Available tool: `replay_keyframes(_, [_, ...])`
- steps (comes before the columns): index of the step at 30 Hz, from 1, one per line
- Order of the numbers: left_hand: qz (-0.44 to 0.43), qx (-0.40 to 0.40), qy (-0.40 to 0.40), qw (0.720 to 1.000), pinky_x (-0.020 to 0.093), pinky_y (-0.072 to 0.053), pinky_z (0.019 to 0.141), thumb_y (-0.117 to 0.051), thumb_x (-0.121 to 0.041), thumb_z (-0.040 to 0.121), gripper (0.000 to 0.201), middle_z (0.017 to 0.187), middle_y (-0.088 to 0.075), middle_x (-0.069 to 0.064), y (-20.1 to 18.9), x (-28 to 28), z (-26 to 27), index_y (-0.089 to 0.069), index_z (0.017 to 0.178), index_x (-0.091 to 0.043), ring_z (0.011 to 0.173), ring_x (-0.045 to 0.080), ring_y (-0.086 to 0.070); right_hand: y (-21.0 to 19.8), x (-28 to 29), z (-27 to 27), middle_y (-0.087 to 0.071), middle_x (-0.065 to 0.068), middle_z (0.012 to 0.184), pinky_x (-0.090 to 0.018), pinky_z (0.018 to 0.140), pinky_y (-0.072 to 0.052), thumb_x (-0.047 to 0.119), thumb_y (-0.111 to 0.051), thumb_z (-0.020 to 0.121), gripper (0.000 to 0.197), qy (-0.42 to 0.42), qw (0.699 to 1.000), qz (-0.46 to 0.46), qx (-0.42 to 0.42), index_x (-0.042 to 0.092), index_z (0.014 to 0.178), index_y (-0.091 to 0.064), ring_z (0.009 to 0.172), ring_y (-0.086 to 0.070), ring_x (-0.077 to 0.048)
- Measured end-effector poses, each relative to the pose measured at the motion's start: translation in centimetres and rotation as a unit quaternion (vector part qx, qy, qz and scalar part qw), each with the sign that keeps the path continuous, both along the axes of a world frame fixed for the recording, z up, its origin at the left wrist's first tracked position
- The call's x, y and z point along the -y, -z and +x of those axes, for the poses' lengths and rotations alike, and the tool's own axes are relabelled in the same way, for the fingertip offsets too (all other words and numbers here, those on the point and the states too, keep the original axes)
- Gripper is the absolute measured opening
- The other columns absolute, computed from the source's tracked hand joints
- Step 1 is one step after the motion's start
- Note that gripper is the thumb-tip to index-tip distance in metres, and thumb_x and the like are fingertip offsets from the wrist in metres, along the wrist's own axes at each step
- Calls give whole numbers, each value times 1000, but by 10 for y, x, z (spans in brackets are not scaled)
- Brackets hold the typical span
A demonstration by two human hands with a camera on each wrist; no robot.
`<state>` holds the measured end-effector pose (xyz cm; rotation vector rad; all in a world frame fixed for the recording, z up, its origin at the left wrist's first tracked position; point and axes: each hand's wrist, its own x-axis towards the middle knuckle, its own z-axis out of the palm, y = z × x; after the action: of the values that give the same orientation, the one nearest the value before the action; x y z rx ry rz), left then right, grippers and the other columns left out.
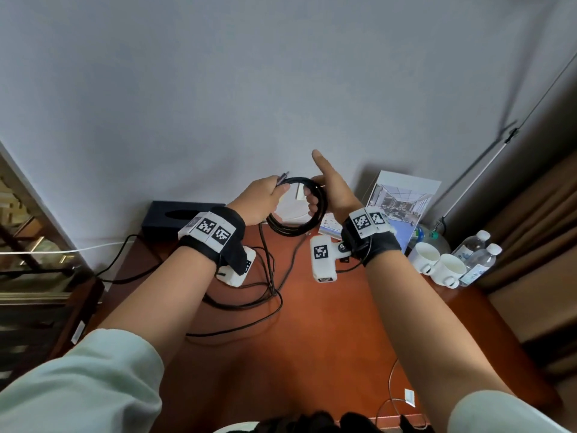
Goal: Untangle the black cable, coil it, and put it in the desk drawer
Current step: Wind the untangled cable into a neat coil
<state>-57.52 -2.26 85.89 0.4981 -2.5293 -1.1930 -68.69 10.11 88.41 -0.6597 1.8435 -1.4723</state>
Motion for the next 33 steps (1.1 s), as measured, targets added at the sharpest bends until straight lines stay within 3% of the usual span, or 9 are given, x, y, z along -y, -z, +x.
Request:
replay_keyframes(3, [-92,60,31,994,18,-39,53,-35,-30,103,25,75,-49,-2,-8,-6,-1,-48,95,-10,69,23,-55,-19,-1,1,-48,-8,50,-22,48,-43,80,-42,77,77,-60,994,85,-14,6,60,-57,43,-46,-22])
replay_keyframes(7, [-151,127,68,978,36,-47,78,-33,-28,104,30,97,-58,10,-13,-11,-6,-54,107,-7,80,24,-56,-29,9,8,-59,-7,53,-23,53,-49,78,-45,78,74,-100,971,195,-99,7,64,-61,47,-57,-22])
replay_keyframes(11, [-143,186,71,969,36,-41,98,-35,-8,101,29,121,-59,18,-16,-19,-11,-57,118,-3,114,33,-55,-20,22,22,-65,-10,60,-30,65,-52,73,-26,88,80,-86,917,277,-273,5,66,-62,54,-63,-25])
replay_keyframes(14, [-164,187,73,966,32,-39,95,-33,-9,101,32,125,-56,18,-20,-19,-12,-56,122,-1,115,31,-53,-10,26,23,-59,-6,55,-30,64,-50,60,-16,97,78,-58,916,245,-312,6,60,-58,49,-56,-24])
replay_keyframes(17, [-165,170,104,966,23,-42,76,-33,-13,101,29,110,-55,7,-24,-13,-8,-60,109,-5,88,18,-55,-2,27,20,-57,-7,57,-32,61,-51,52,-15,100,76,-44,927,201,-312,6,55,-55,48,-53,-24])
replay_keyframes(20, [-129,142,117,974,17,-41,63,-33,-16,101,26,91,-53,-1,-22,-8,-4,-58,105,-9,65,7,-49,-1,28,21,-57,-8,58,-35,62,-52,44,-15,102,70,-40,931,179,-315,8,57,-55,53,-53,-26])
replay_keyframes(25, [1,79,123,989,29,-48,75,-46,-26,99,29,76,-64,0,-10,7,5,-56,110,-1,76,18,-62,-5,26,16,-53,-16,85,-39,79,-49,39,-23,102,45,15,939,178,-293,7,85,-50,78,-51,-28])
replay_keyframes(29, [198,0,177,964,26,-51,85,-45,-25,100,29,74,-68,4,-2,16,17,-61,93,-2,88,23,-66,-10,19,6,-51,1,52,-27,51,-40,27,-29,97,42,38,975,93,-196,9,63,-45,46,-42,-21])
replay_keyframes(33, [349,-15,233,908,34,-46,95,-35,-41,97,41,66,-52,-2,7,16,23,-55,76,-12,92,25,-65,-12,15,6,-36,8,37,-25,46,-33,24,-26,95,41,35,996,7,-84,14,57,-37,37,-24,-14])
